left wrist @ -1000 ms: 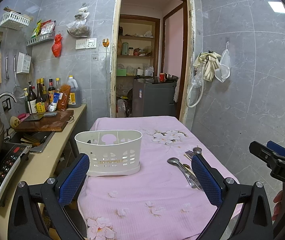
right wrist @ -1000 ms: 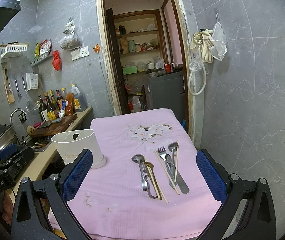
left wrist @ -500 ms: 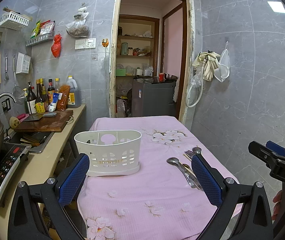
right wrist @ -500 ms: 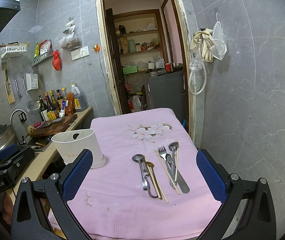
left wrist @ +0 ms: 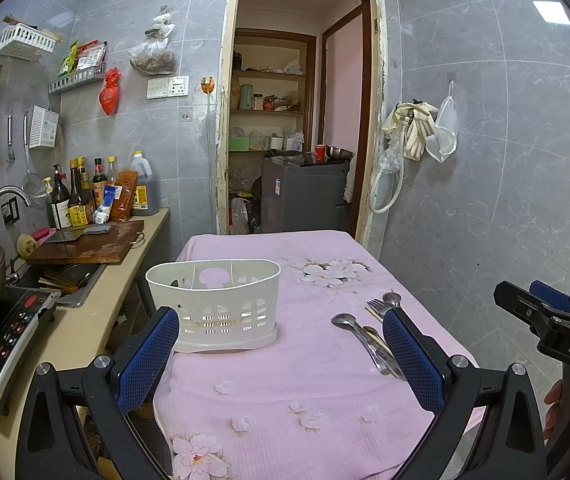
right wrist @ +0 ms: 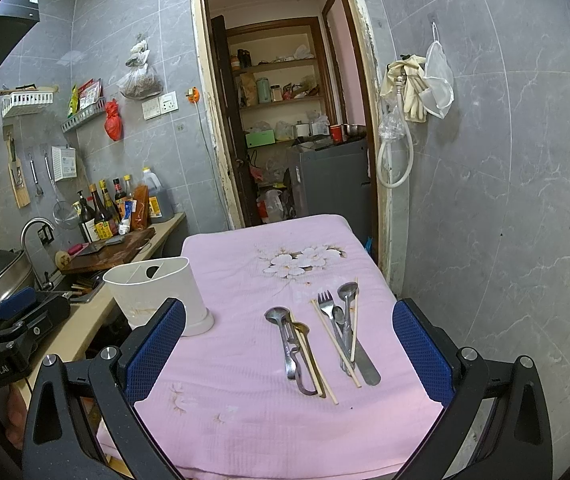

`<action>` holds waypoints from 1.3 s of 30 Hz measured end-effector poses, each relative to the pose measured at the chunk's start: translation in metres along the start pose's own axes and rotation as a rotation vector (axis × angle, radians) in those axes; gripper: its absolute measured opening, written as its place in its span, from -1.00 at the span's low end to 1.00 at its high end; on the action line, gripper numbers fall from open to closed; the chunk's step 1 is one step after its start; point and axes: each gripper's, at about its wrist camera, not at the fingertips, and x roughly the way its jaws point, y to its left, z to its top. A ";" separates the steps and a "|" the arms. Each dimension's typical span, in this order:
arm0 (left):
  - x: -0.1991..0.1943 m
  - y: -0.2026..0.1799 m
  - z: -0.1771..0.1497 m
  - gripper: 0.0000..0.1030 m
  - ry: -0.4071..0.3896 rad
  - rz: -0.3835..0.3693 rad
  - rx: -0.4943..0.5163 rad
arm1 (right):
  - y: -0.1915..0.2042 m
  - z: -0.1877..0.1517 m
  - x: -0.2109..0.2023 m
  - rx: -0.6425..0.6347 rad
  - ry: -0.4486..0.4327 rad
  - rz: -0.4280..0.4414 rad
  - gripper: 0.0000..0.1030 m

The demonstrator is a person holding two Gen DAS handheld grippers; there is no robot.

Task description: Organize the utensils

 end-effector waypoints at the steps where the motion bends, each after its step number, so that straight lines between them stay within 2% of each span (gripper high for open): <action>1: 0.000 0.000 0.000 0.99 0.000 0.000 0.000 | 0.000 0.000 0.000 0.000 0.000 0.000 0.98; 27: 0.004 -0.004 -0.006 0.99 0.024 -0.003 0.000 | -0.008 -0.002 -0.002 0.003 0.012 -0.006 0.98; 32: 0.014 -0.002 -0.006 0.99 0.056 0.002 -0.008 | 0.004 -0.008 0.011 0.010 0.028 -0.016 0.98; 39: 0.035 -0.009 0.006 0.99 0.036 0.002 -0.030 | -0.006 0.008 0.020 -0.008 0.016 -0.045 0.98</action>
